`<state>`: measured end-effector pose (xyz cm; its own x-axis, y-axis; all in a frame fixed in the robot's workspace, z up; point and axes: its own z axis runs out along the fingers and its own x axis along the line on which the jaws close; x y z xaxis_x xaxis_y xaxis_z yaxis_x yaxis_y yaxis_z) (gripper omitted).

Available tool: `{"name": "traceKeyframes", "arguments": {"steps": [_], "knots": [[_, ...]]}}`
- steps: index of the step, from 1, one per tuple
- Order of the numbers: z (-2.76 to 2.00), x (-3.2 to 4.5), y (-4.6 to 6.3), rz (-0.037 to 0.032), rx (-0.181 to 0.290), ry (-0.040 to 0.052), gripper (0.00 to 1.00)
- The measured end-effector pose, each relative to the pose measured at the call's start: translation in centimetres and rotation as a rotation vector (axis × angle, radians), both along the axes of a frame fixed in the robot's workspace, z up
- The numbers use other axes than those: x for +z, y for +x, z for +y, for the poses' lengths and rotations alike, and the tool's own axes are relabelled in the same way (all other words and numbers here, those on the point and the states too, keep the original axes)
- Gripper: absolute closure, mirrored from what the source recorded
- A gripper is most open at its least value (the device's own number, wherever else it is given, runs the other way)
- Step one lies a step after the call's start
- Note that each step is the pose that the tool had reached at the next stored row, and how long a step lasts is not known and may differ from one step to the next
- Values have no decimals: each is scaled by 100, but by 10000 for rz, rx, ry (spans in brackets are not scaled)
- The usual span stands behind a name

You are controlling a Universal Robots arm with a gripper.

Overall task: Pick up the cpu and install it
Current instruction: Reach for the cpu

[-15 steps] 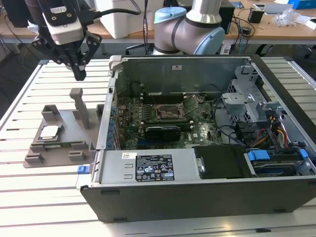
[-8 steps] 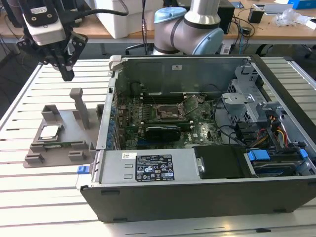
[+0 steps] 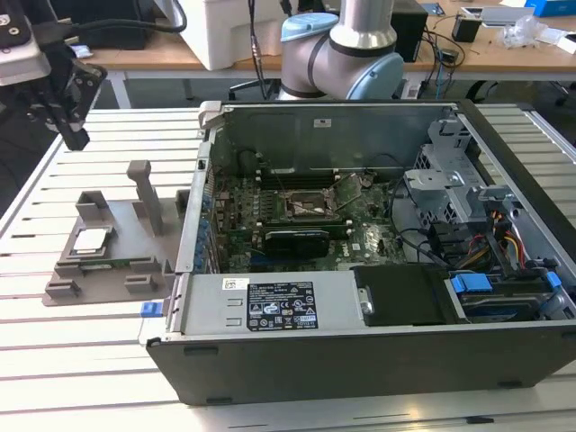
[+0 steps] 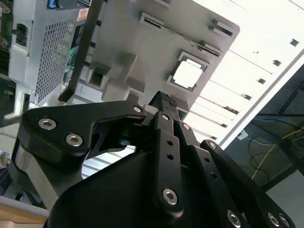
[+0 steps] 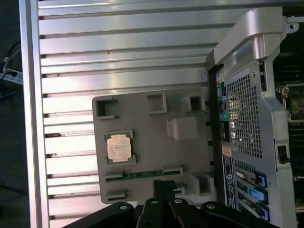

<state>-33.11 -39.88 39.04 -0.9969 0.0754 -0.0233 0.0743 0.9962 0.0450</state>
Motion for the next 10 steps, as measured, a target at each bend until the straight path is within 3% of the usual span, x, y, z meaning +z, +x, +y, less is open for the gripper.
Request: {"name": "traceKeyframes", "arguments": {"steps": [10], "knots": [[1, -22, -604, 0, 0, 0, 89]]}}
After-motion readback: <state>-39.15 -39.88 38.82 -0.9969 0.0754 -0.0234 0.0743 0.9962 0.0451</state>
